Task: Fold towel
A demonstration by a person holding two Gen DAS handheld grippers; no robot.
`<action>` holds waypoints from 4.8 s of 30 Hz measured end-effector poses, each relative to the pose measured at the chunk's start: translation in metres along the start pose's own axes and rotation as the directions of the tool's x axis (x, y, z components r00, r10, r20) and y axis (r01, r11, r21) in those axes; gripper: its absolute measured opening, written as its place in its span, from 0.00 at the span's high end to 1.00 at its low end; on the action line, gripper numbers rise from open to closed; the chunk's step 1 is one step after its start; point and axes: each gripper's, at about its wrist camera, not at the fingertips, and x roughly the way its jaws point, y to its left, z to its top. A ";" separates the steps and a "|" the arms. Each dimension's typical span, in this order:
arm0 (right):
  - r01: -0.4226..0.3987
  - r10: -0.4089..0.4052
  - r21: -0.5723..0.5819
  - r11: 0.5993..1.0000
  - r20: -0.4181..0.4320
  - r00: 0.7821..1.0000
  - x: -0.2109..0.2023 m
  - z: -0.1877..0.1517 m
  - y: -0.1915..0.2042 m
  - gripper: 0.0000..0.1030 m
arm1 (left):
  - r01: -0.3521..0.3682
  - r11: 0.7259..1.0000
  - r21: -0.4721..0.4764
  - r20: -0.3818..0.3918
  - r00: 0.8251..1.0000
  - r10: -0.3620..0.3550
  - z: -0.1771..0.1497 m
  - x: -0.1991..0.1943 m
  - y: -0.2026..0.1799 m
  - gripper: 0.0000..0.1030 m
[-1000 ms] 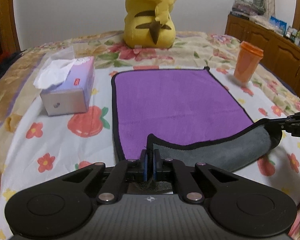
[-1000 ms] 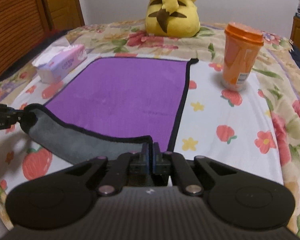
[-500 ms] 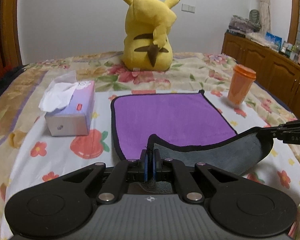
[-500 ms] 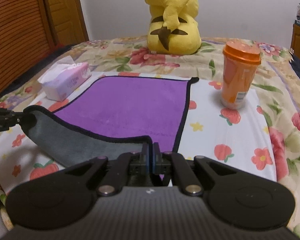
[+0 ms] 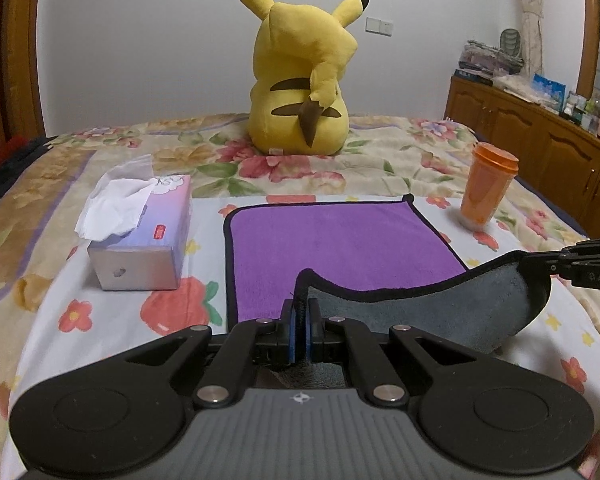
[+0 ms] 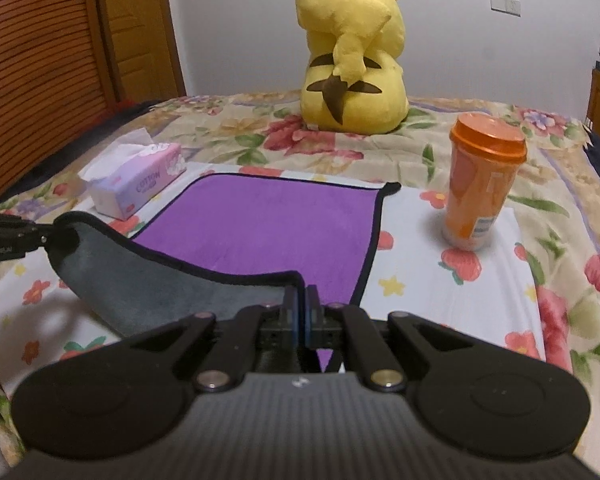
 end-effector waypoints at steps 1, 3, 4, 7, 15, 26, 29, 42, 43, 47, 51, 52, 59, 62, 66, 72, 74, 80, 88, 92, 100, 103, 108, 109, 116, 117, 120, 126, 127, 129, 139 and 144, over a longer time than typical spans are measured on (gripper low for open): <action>-0.002 0.002 -0.007 1.000 0.007 1.000 0.000 0.001 0.000 0.97 | 0.001 1.000 0.001 0.003 1.000 -0.001 0.001 0.001 0.000 0.93; -0.004 0.004 -0.015 1.000 0.018 1.000 -0.001 0.002 0.001 0.97 | 0.003 1.000 0.003 0.009 1.000 -0.003 0.003 0.002 0.000 0.93; -0.006 0.007 -0.017 1.000 0.024 1.000 -0.001 0.004 0.001 0.97 | 0.004 1.000 0.004 0.012 1.000 -0.004 0.004 0.003 0.000 0.93; -0.003 0.004 -0.023 1.000 0.048 0.999 -0.001 0.007 -0.001 0.97 | 0.000 1.000 0.005 0.025 1.000 0.000 0.008 0.004 0.000 0.93; -0.003 0.005 -0.027 1.000 0.078 0.997 0.007 0.014 -0.006 0.97 | -0.002 1.000 0.001 0.074 0.997 0.002 0.023 0.003 -0.001 0.93; 0.007 -0.001 -0.043 0.999 0.128 0.992 0.010 0.028 -0.012 0.97 | -0.043 0.999 -0.001 0.099 0.994 0.043 0.038 0.019 0.002 0.93; 0.013 -0.006 -0.051 0.999 0.143 0.990 0.010 0.034 -0.013 0.97 | -0.042 0.999 -0.006 0.111 0.993 0.043 0.045 0.021 0.003 0.93; 0.047 -0.031 -0.084 0.995 0.185 0.982 0.024 0.053 -0.022 0.97 | -0.044 0.999 -0.004 0.160 0.986 0.044 0.063 0.030 0.007 0.93; 0.053 -0.035 -0.087 0.995 0.188 0.982 0.026 0.055 -0.023 0.97 | -0.045 0.999 -0.005 0.162 0.986 0.046 0.066 0.032 0.008 0.93; 0.071 -0.050 -0.100 0.992 0.193 0.980 0.036 0.062 -0.026 0.97 | -0.053 0.998 -0.017 0.168 0.984 0.055 0.074 0.043 0.012 0.93; 0.081 -0.055 -0.120 0.989 0.203 0.978 0.044 0.070 -0.029 0.97 | -0.064 0.998 -0.011 0.176 0.982 0.065 0.081 0.055 0.016 0.93; 0.082 -0.056 -0.125 0.989 0.205 0.977 0.046 0.071 -0.029 0.97 | -0.067 0.998 -0.007 0.175 0.982 0.067 0.083 0.059 0.016 0.93; 0.106 -0.074 -0.145 0.984 0.210 0.975 0.068 0.082 -0.031 0.97 | -0.082 0.997 -0.005 0.172 0.982 0.081 0.095 0.084 0.022 0.93; 0.115 -0.084 -0.137 0.984 0.213 0.973 0.079 0.083 -0.034 0.97 | -0.101 0.995 -0.006 0.168 0.981 0.101 0.097 0.097 0.025 0.93; 0.122 -0.094 -0.122 0.985 0.214 0.972 0.093 0.081 -0.038 0.97 | -0.100 0.995 -0.007 0.166 0.981 0.100 0.097 0.111 0.031 0.93; 0.133 -0.111 -0.095 0.987 0.205 0.972 0.114 0.075 -0.045 0.97 | -0.122 0.992 0.021 0.139 0.983 0.118 0.092 0.139 0.035 0.93; 0.129 -0.110 -0.093 0.987 0.187 0.976 0.124 0.076 -0.047 0.97 | -0.122 0.992 0.019 0.127 0.985 0.119 0.089 0.148 0.037 0.93; 0.126 -0.110 -0.112 0.986 0.138 0.984 0.147 0.068 -0.050 0.97 | -0.124 0.992 0.026 0.097 0.988 0.121 0.079 0.166 0.038 0.93; 0.119 -0.111 -0.068 0.991 0.109 0.988 0.158 0.057 -0.056 0.96 | -0.111 0.994 0.023 0.050 0.993 0.110 0.071 0.179 0.039 0.89; 0.129 -0.123 -0.065 0.990 0.091 0.988 0.159 0.057 -0.056 0.95 | -0.109 0.994 0.028 0.044 0.993 0.107 0.071 0.177 0.036 0.78; 0.137 -0.133 -0.059 0.989 0.065 0.989 0.148 0.054 -0.055 0.85 | -0.101 0.994 0.030 0.040 0.994 0.100 0.065 0.161 0.028 0.53; 0.138 -0.135 -0.046 0.989 0.066 0.989 0.136 0.051 -0.053 0.56 | -0.087 0.996 0.020 0.030 0.996 0.087 0.064 0.151 0.025 0.51; 0.123 -0.120 -0.035 0.992 0.061 0.991 0.111 0.046 -0.047 0.54 | -0.062 0.998 0.027 0.018 0.998 0.062 0.061 0.127 0.013 0.47; 0.122 -0.120 -0.033 0.992 0.061 0.991 0.106 0.045 -0.045 0.54 | -0.059 0.998 0.027 0.017 0.998 0.059 0.061 0.122 0.011 0.46; 0.109 -0.108 -0.008 0.994 0.073 0.991 0.065 0.046 -0.035 0.54 | -0.042 0.998 0.041 0.023 0.999 0.041 0.062 0.081 -0.004 0.39; 0.107 -0.106 -0.007 0.994 0.077 0.991 0.059 0.047 -0.033 0.54 | -0.043 0.998 0.045 0.026 0.999 0.041 0.062 0.075 -0.006 0.38; 0.100 -0.100 -0.006 0.995 0.091 0.991 0.043 0.049 -0.028 0.53 | -0.044 0.998 0.053 0.033 0.999 0.042 0.062 0.058 -0.012 0.35; 0.089 -0.088 0.000 0.996 0.115 0.989 0.012 0.050 -0.016 0.51 | -0.049 0.996 0.078 0.040 0.998 0.046 0.060 0.027 -0.021 0.31; 0.089 -0.088 0.001 0.996 0.118 0.989 0.007 0.049 -0.014 0.51 | -0.048 0.996 0.079 0.041 0.998 0.045 0.059 0.022 -0.022 0.29; 0.088 -0.088 0.006 0.996 0.124 0.988 -0.003 0.048 -0.009 0.49 | -0.048 0.994 0.094 0.044 0.998 0.044 0.059 0.012 -0.026 0.24; 0.116 -0.115 0.007 0.993 0.148 0.982 -0.049 0.042 0.009 0.17 | -0.087 0.988 0.124 0.107 0.991 0.074 0.060 -0.051 -0.044 0.00; 0.115 -0.114 0.002 0.993 0.184 0.976 -0.075 0.042 0.019 0.01 | -0.117 0.984 0.133 0.121 0.988 0.101 0.062 -0.082 -0.051 0.00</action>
